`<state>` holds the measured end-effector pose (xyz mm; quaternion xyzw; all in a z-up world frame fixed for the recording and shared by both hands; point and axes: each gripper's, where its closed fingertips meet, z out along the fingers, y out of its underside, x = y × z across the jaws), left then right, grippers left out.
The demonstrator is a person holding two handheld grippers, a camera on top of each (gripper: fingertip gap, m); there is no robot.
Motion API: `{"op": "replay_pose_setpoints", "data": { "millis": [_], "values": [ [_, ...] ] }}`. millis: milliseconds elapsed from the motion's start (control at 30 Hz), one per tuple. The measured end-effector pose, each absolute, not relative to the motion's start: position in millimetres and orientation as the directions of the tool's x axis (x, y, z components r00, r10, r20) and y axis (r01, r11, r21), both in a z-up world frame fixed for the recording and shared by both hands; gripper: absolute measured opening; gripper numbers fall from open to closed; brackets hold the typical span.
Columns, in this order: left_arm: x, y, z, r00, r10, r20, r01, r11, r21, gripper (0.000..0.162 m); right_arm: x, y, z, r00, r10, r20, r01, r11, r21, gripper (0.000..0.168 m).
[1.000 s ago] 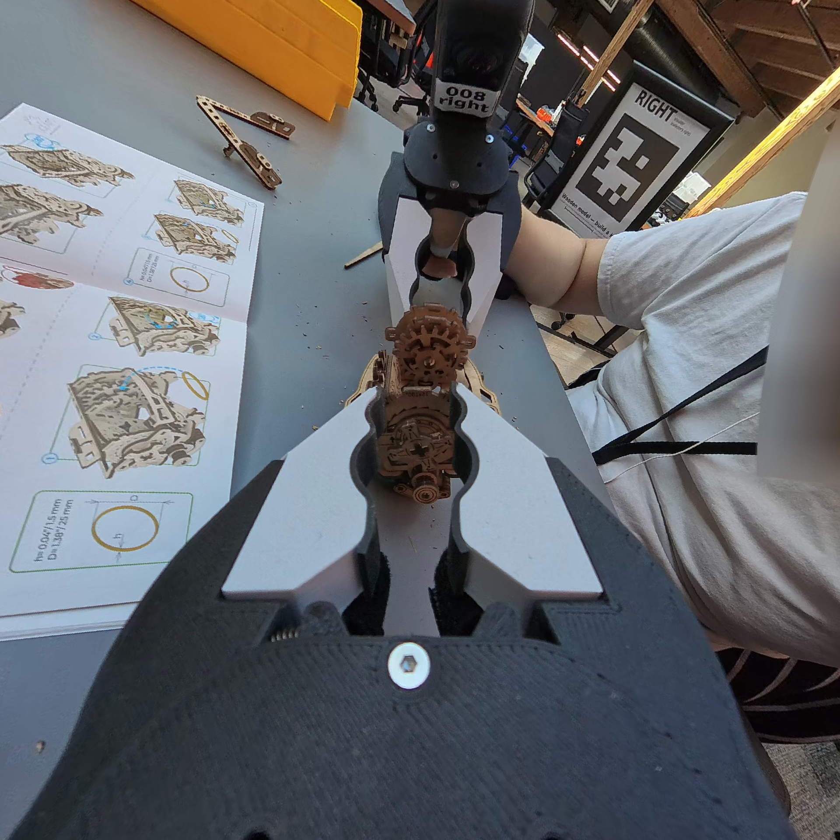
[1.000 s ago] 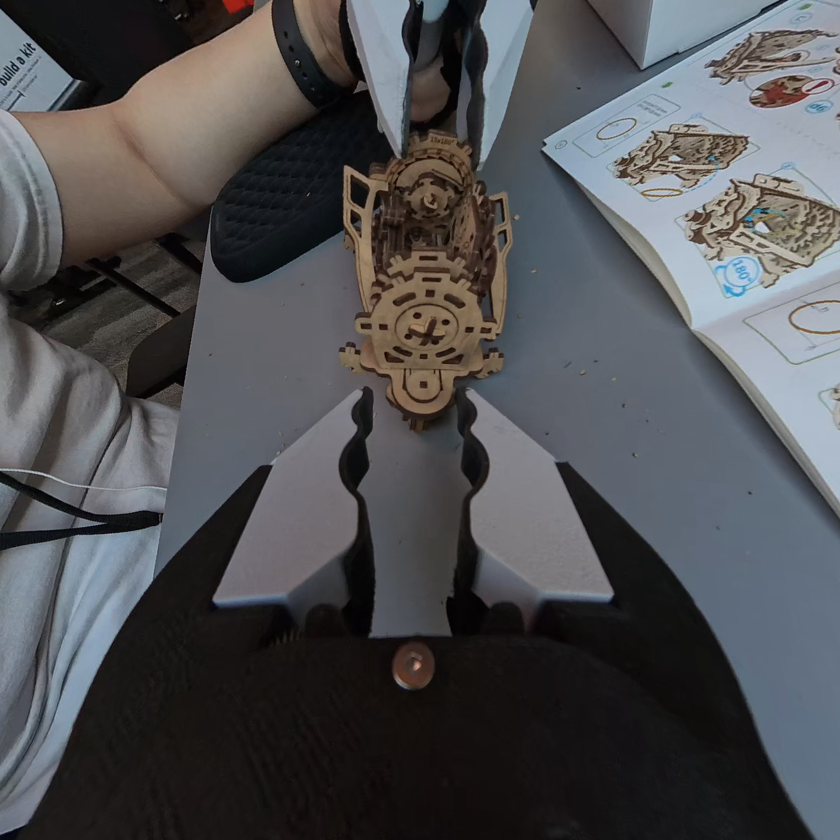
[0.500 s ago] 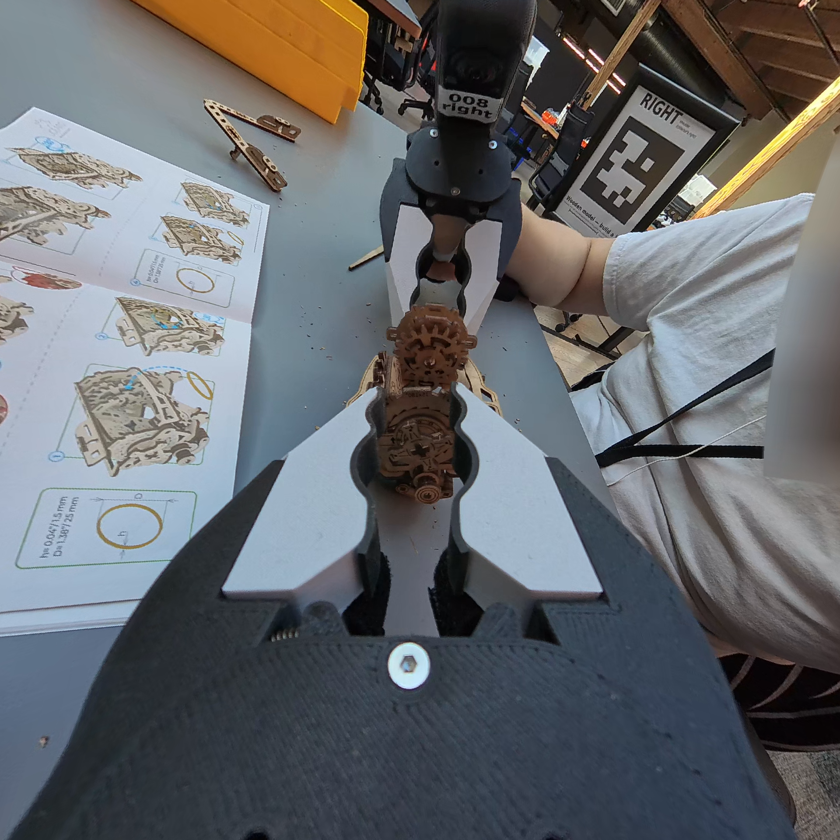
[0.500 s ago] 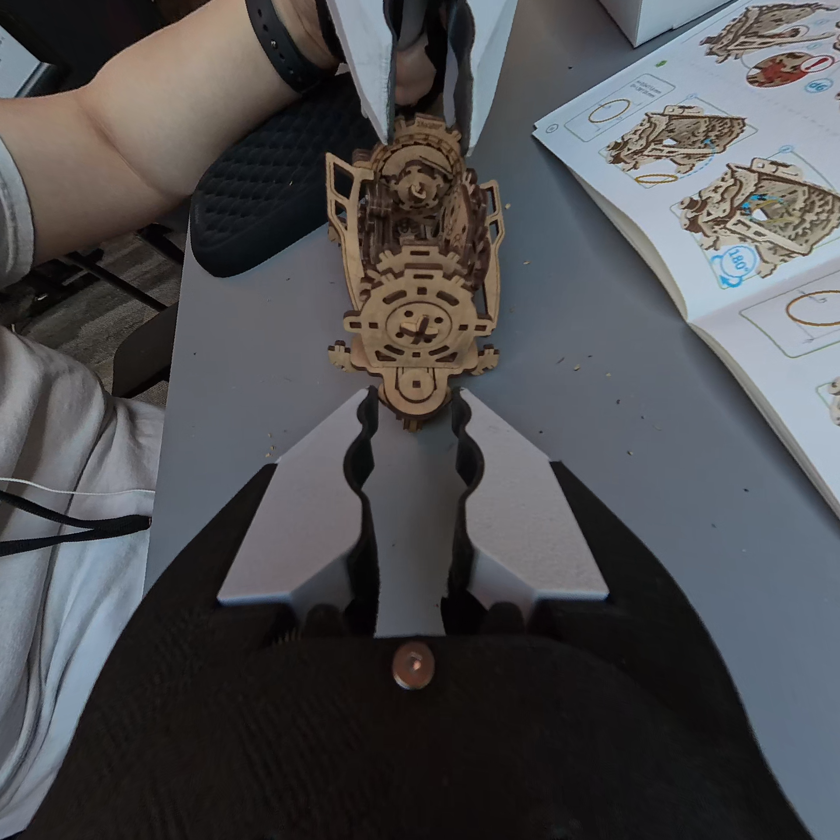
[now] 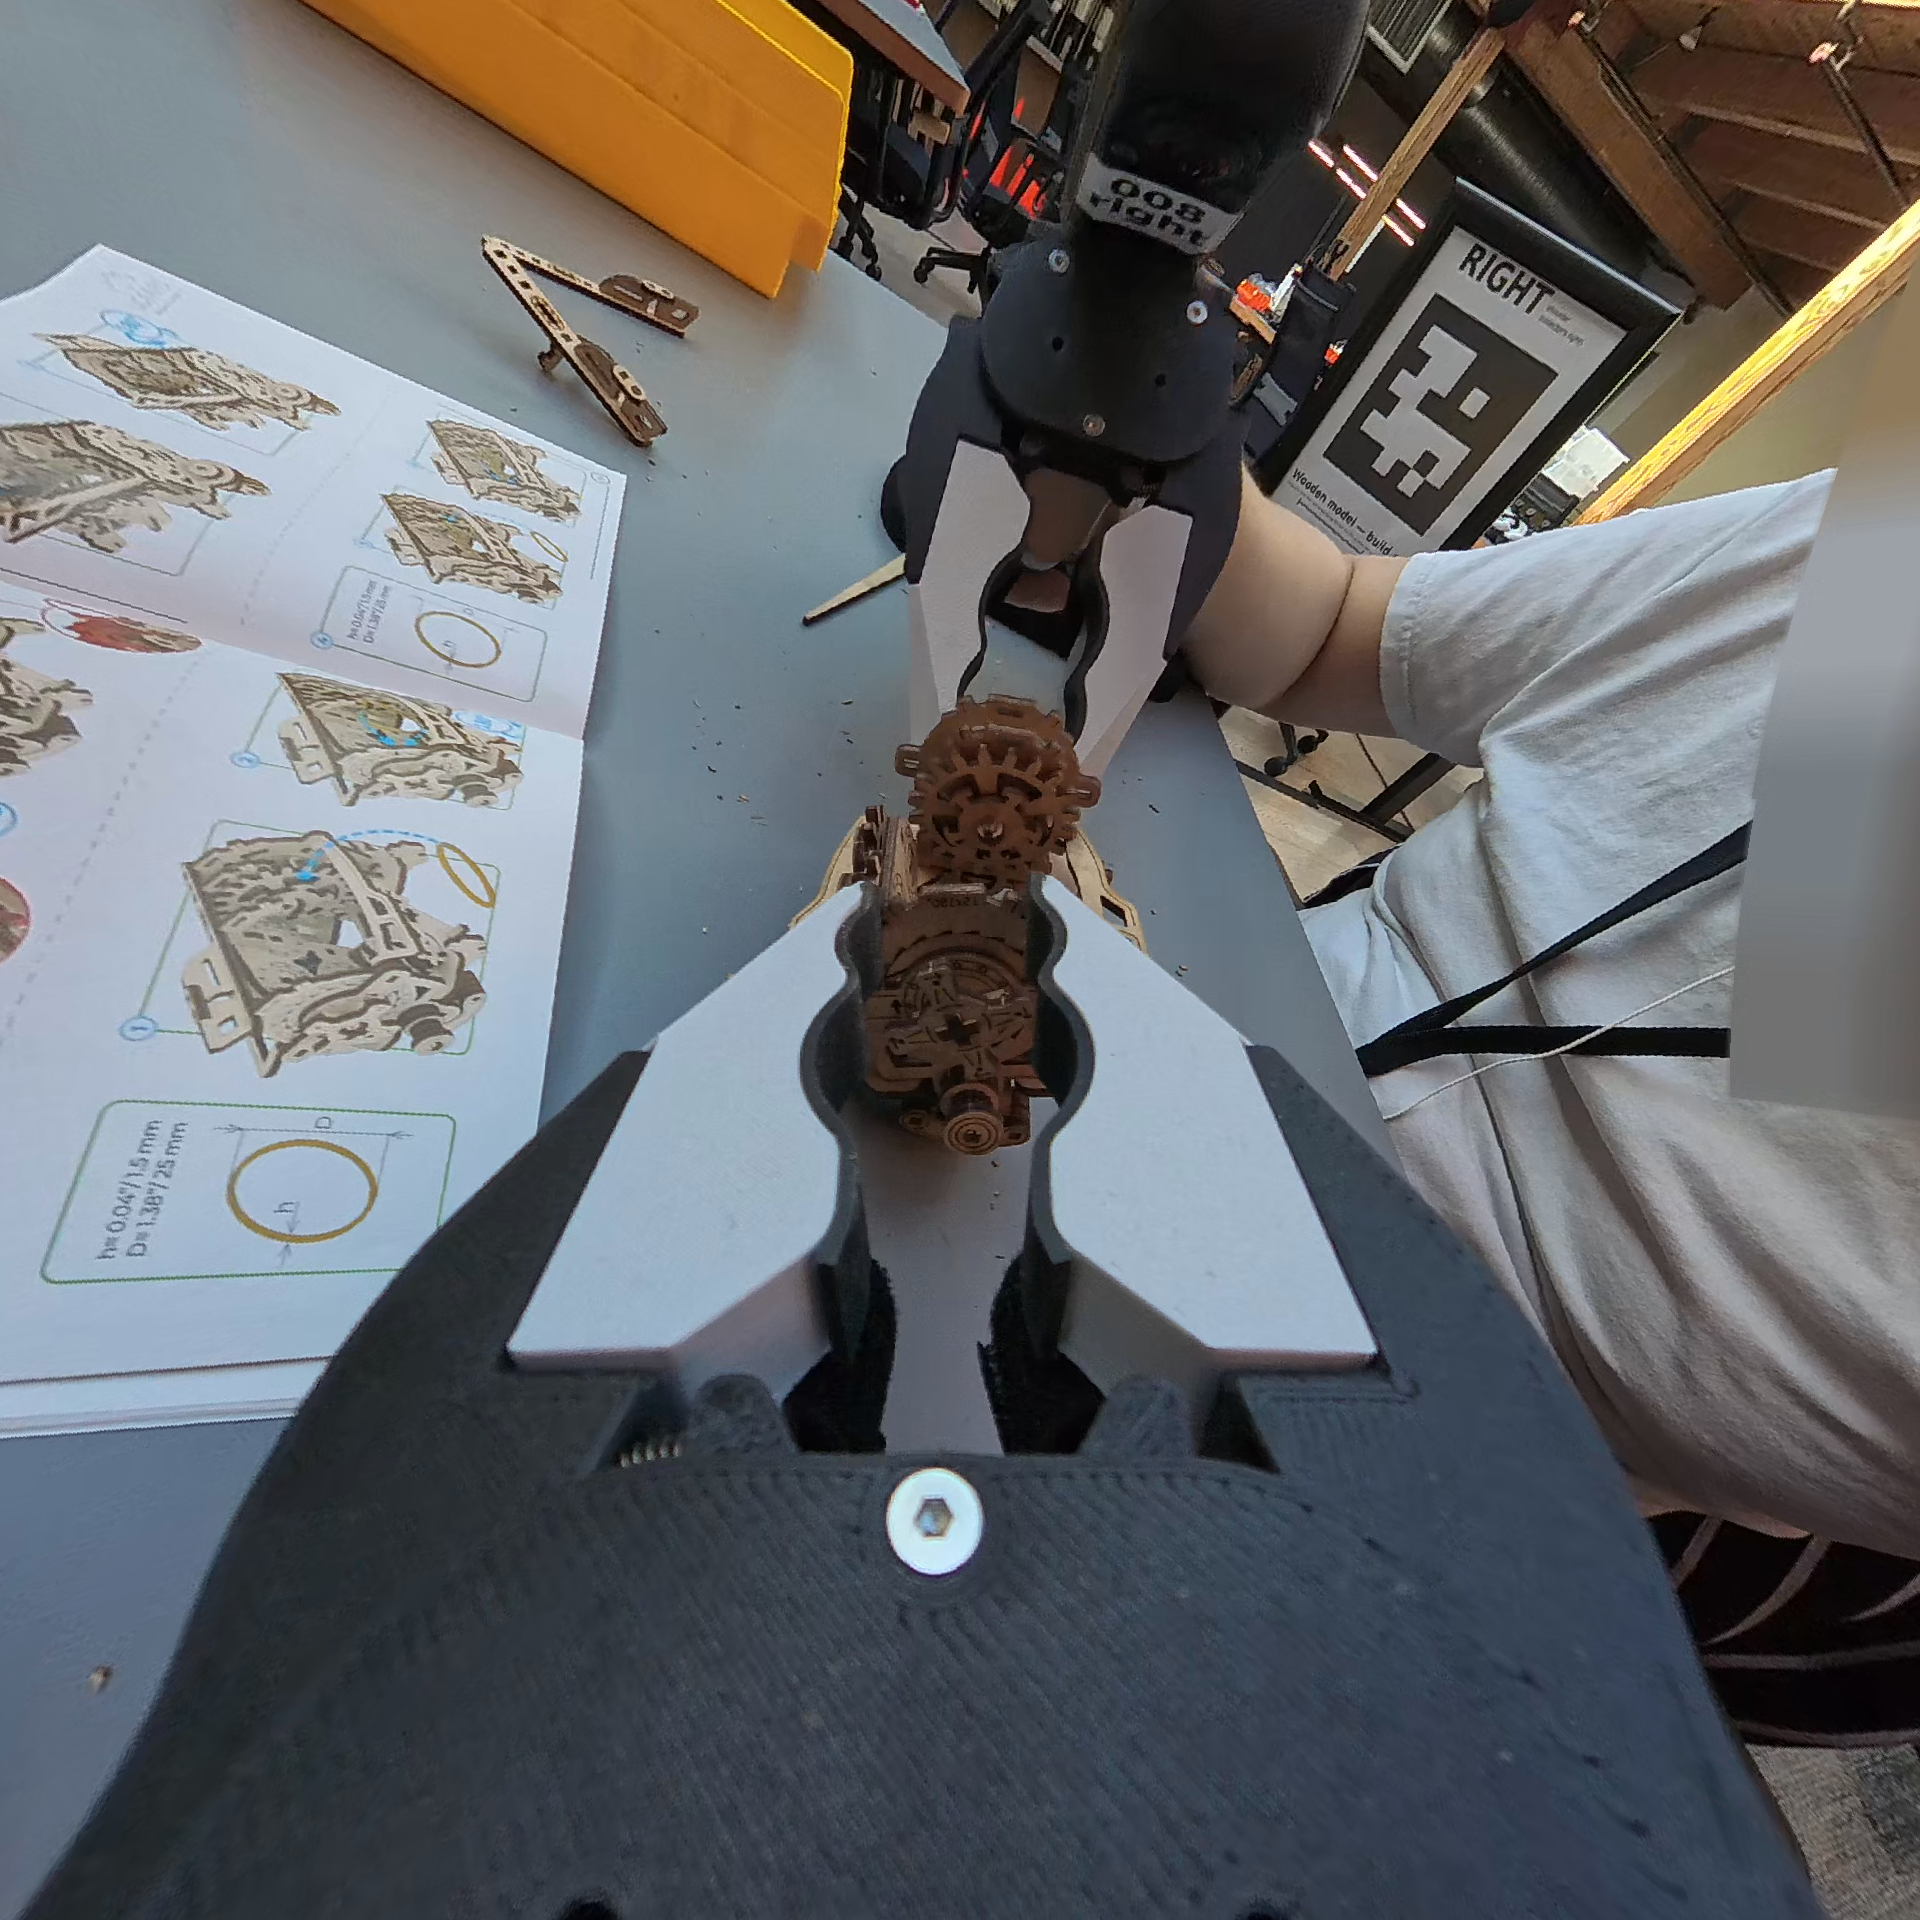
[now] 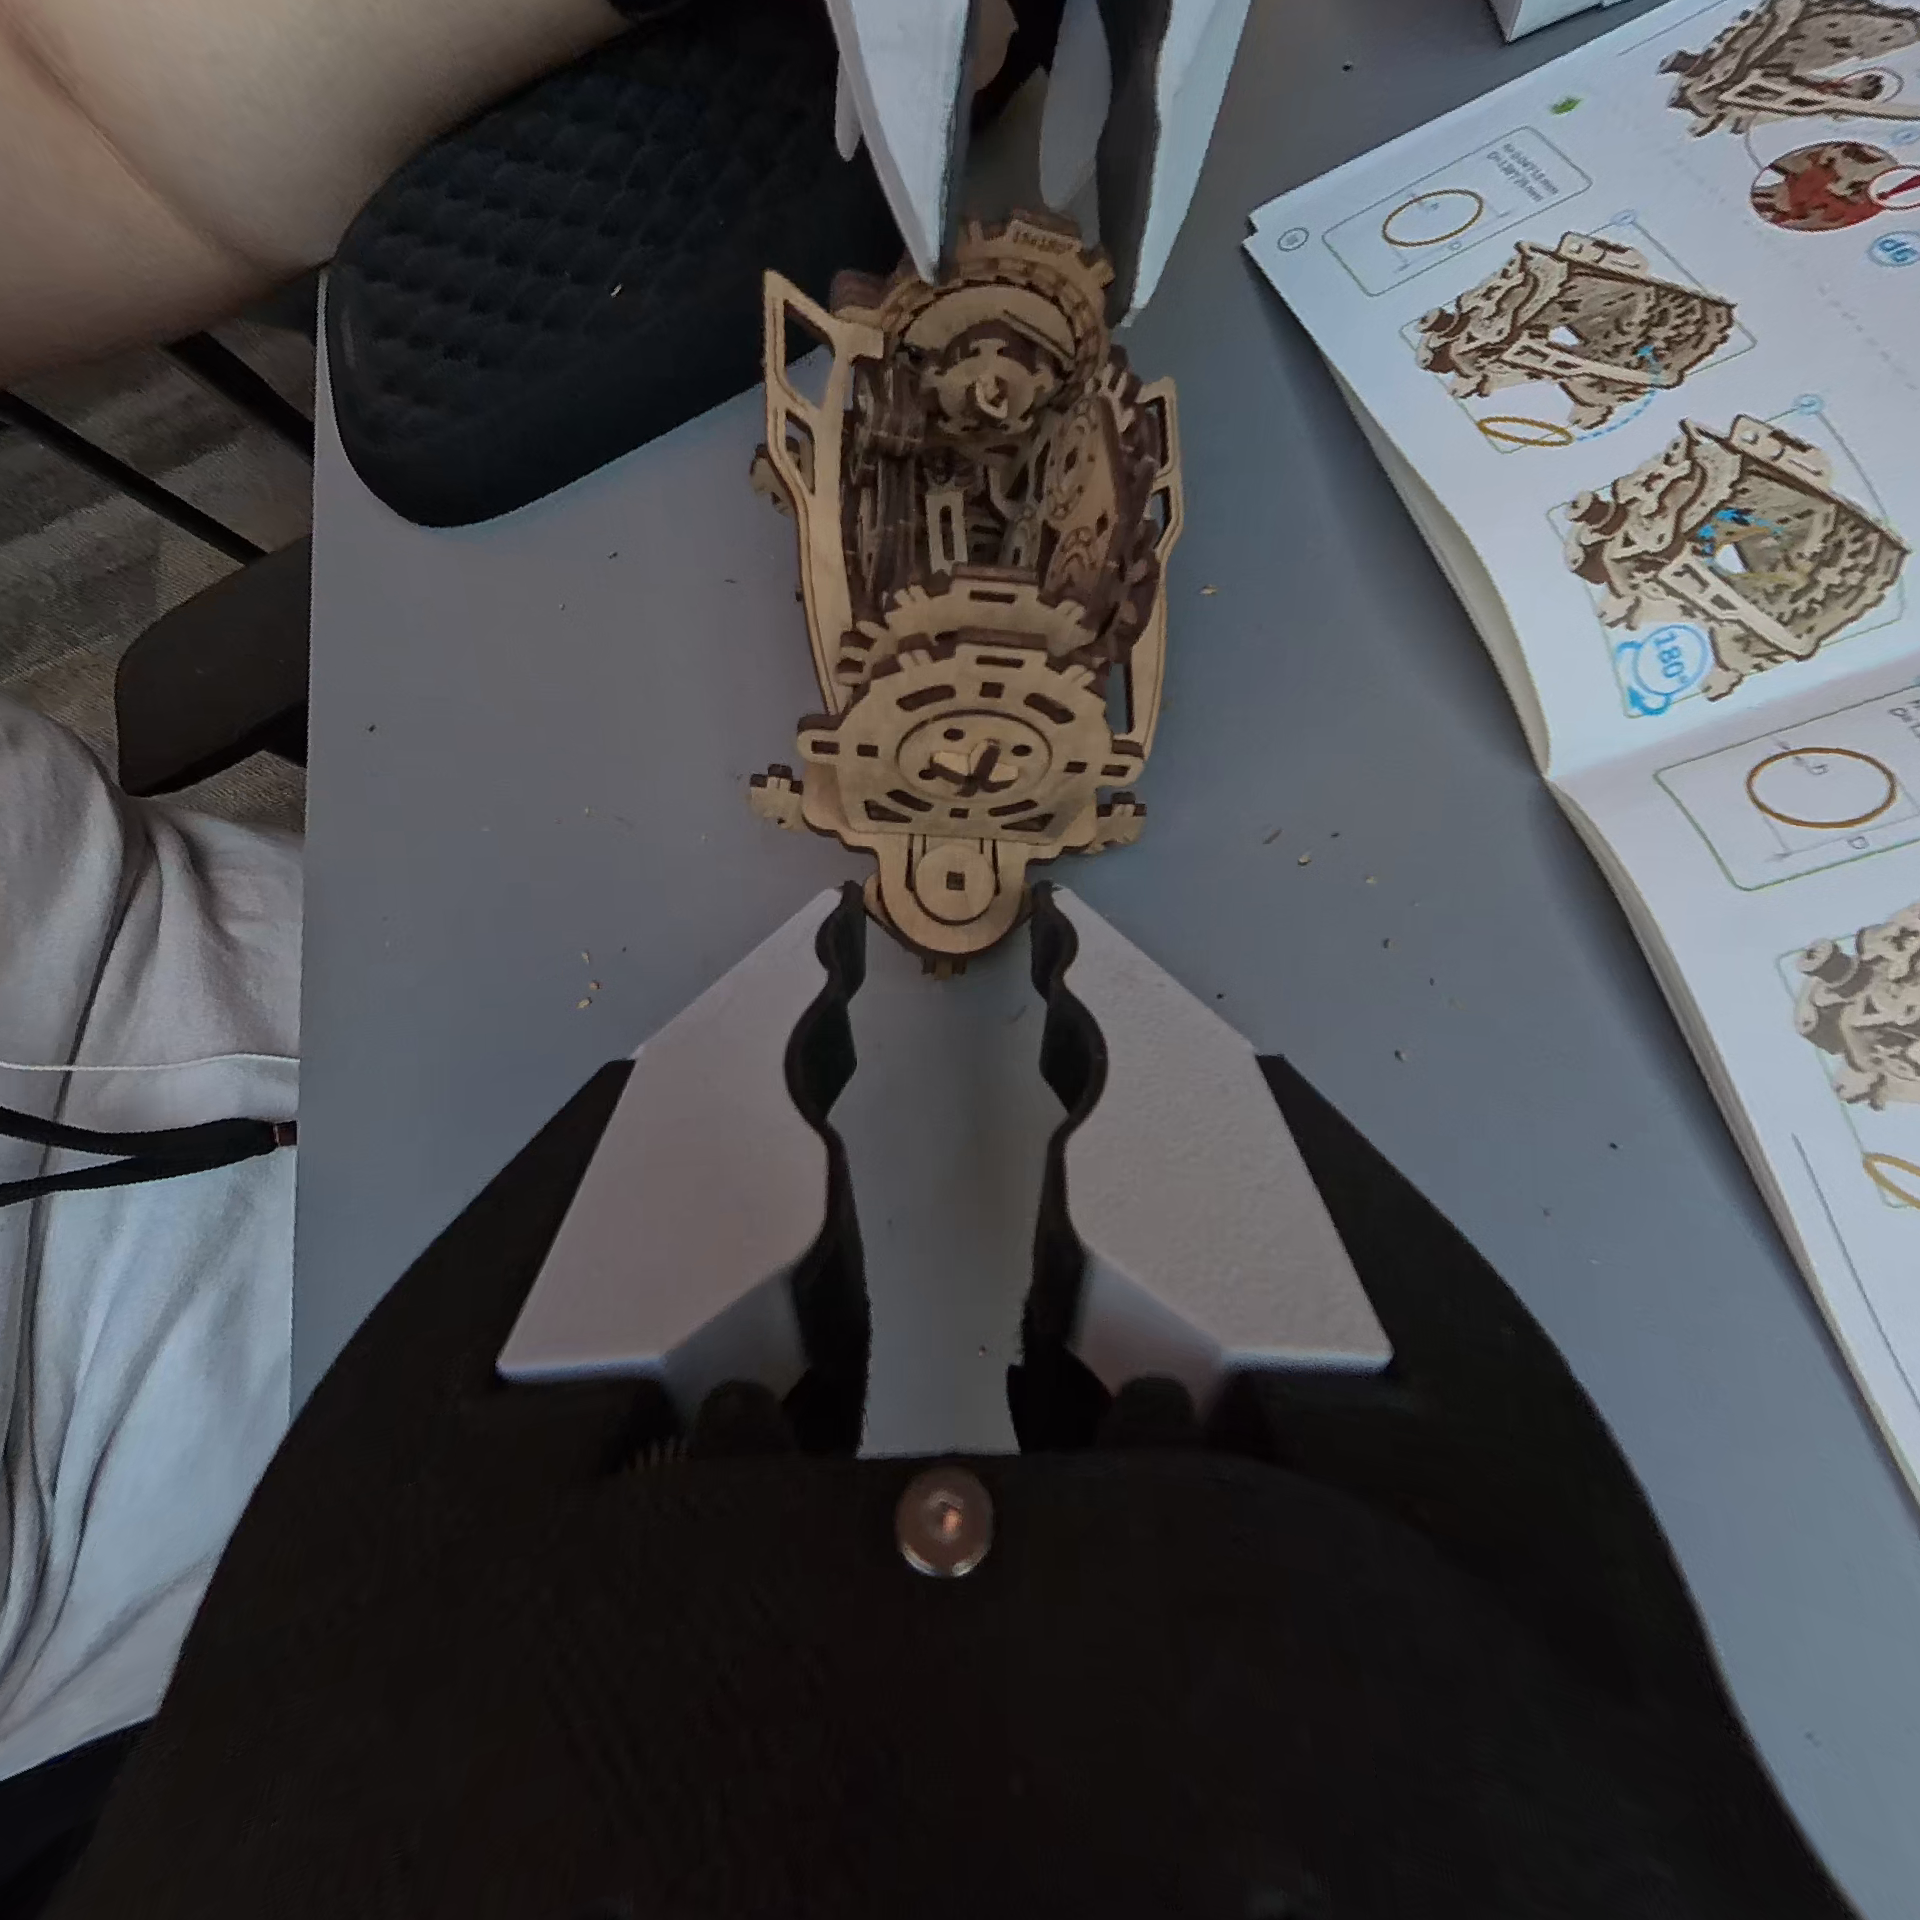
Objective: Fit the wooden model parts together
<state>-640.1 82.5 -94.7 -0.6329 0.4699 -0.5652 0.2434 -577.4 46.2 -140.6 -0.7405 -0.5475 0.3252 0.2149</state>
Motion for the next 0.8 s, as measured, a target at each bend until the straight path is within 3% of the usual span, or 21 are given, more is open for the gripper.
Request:
{"op": "replay_pose_setpoints", "data": {
  "millis": [800],
  "values": [
    [-640.3,82.9,-94.8,-0.090,-0.851,0.517,-0.319,-0.467,-0.824,0.025,-577.9,40.9,-140.9,0.150,0.896,-0.419,0.781,-0.367,-0.505,0.031]
  ]
}}
